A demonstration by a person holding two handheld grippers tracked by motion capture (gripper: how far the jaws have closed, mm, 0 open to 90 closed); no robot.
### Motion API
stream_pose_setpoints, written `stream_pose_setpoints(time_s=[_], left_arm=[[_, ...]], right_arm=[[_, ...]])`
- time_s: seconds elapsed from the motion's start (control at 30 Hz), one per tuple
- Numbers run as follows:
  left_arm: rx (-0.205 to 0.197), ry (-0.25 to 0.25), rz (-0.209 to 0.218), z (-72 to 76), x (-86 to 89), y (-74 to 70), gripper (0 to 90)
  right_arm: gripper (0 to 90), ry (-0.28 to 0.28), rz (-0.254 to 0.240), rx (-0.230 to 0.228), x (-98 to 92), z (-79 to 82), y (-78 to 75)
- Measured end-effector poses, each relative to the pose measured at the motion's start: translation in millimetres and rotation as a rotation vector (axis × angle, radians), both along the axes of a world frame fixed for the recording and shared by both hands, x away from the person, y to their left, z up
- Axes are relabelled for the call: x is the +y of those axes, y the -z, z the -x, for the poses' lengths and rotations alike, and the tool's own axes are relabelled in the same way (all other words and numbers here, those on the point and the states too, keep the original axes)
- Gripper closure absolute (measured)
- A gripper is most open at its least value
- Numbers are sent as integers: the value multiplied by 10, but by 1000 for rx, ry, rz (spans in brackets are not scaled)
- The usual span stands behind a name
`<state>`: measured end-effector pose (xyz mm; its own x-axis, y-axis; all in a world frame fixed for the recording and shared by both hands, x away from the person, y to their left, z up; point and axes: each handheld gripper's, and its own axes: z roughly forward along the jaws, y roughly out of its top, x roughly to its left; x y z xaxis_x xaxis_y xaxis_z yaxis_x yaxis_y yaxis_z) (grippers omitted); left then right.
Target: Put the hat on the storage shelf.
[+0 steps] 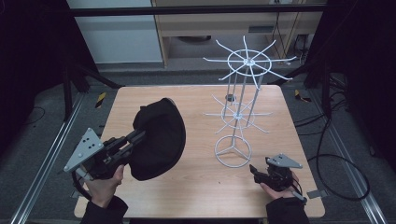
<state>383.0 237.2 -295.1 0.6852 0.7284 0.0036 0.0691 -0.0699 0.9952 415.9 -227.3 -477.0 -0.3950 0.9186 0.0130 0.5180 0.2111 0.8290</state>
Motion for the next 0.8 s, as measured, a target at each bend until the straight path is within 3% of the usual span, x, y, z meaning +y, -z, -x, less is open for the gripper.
stream_pose_setpoints(time_s=[0.47,0.8], left_arm=[[-109,75,64,28,-248,-453,803],[-149,125,138,2,-387,-778,803]], right_arm=[[307,5,-6,5,-6,1,-3],[307,2,4,-1,-12,-9,6]])
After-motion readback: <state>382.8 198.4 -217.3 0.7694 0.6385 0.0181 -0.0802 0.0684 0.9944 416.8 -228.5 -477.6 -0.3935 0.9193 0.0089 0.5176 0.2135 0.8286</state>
